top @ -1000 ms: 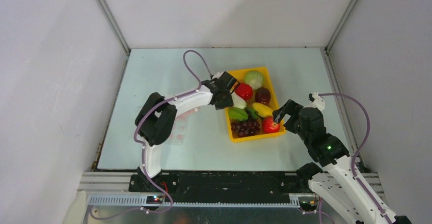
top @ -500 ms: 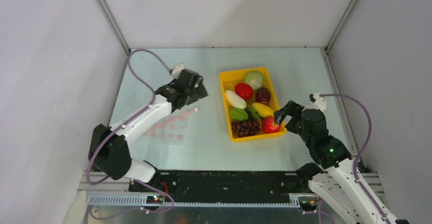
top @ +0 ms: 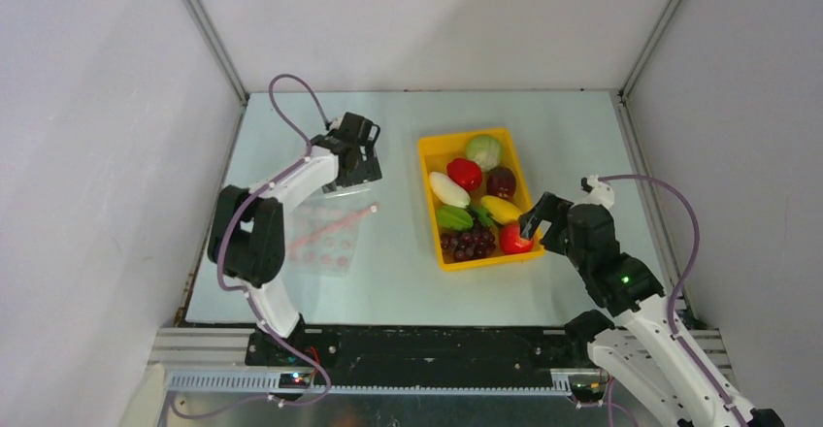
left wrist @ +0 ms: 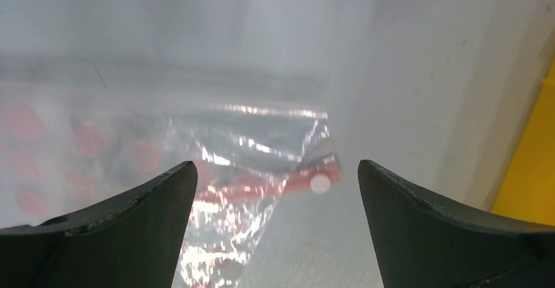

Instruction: Place the food in the zip-top bag and seal the zipper

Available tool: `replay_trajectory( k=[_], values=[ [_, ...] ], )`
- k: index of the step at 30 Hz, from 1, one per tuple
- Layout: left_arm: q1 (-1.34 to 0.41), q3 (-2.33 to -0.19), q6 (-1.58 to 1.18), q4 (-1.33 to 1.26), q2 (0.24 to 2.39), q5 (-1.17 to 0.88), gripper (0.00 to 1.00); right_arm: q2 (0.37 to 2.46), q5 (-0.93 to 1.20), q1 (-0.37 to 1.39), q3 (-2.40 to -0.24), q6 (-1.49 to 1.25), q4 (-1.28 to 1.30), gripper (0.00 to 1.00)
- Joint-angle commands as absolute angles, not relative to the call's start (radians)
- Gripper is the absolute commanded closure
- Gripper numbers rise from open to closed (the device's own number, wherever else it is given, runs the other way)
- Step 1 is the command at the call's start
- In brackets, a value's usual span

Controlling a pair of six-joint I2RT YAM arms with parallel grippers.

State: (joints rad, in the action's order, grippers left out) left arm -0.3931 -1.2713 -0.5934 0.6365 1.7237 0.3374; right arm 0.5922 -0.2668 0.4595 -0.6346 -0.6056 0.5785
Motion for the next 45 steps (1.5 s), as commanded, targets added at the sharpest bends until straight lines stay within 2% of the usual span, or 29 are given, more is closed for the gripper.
replay_trajectory(
  k=[1,9,21,30,32,38,41,42,44,45],
  values=[
    [-0.333,-1.368,-0.540,0.642,1.823,0.305,0.00,0.591,-0.262,0.455,-0.625,-0.587,0.558,0.01],
    [-0.326,-1.454,-0.556,0.657,1.980,0.237,0.00,0.610,-0.232,0.454,-0.589,-0.597,0.517,0.01],
    [-0.327,-1.346,-0.593,0.592,1.989,0.119,0.00,0.632,-0.223,0.454,-0.587,-0.590,0.492,0.01],
    [-0.360,-1.327,-0.618,0.670,2.012,0.143,0.16,0.634,-0.228,0.454,-0.586,-0.593,0.486,0.01],
    [-0.367,-1.318,-0.626,0.665,2.015,0.140,0.22,0.632,-0.233,0.453,-0.586,-0.593,0.487,0.01],
    [-0.373,-1.311,-0.640,0.652,2.020,0.128,0.60,0.623,-0.240,0.452,-0.586,-0.596,0.502,0.01],
    [-0.374,-1.307,-0.641,0.644,2.011,0.123,0.74,0.621,-0.242,0.452,-0.585,-0.599,0.505,0.01],
    [-0.374,-1.305,-0.639,0.638,2.005,0.117,0.85,0.619,-0.241,0.452,-0.585,-0.599,0.505,0.01],
    [-0.374,-1.298,-0.637,0.627,1.991,0.105,0.98,0.617,-0.240,0.451,-0.583,-0.602,0.505,0.01],
    [-0.375,-1.294,-0.634,0.619,1.977,0.092,0.99,0.615,-0.239,0.452,-0.583,-0.603,0.505,0.01]
  ],
)
